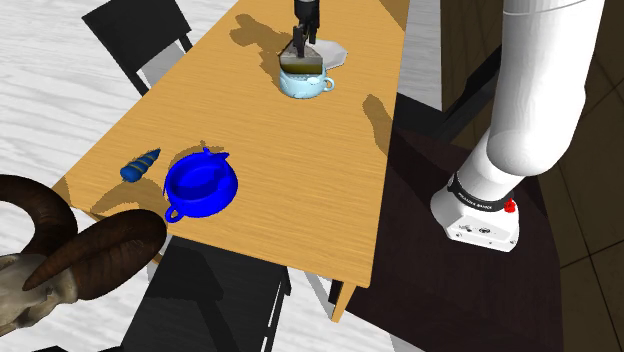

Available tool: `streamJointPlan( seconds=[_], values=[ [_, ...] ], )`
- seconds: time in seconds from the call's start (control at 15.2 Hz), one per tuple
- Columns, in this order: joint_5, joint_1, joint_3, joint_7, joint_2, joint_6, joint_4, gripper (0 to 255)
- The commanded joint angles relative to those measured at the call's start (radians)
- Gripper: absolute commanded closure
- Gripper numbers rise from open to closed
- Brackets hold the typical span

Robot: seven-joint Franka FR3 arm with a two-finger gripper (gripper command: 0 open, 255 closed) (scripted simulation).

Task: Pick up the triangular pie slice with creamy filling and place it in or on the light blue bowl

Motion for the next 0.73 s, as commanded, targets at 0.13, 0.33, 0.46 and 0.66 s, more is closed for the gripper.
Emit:
streamJointPlan(
  seconds=[0.13,0.33,0.46,0.66],
  values=[
    [-0.016,0.004,-0.008,0.01,-0.05,-0.089,0.041,0],
    [-0.016,0.004,-0.008,0.01,-0.05,-0.089,0.041,0],
    [-0.016,0.004,-0.008,0.01,-0.05,-0.089,0.041,0],
    [-0.016,0.004,-0.008,0.01,-0.05,-0.089,0.041,0]
  ],
)
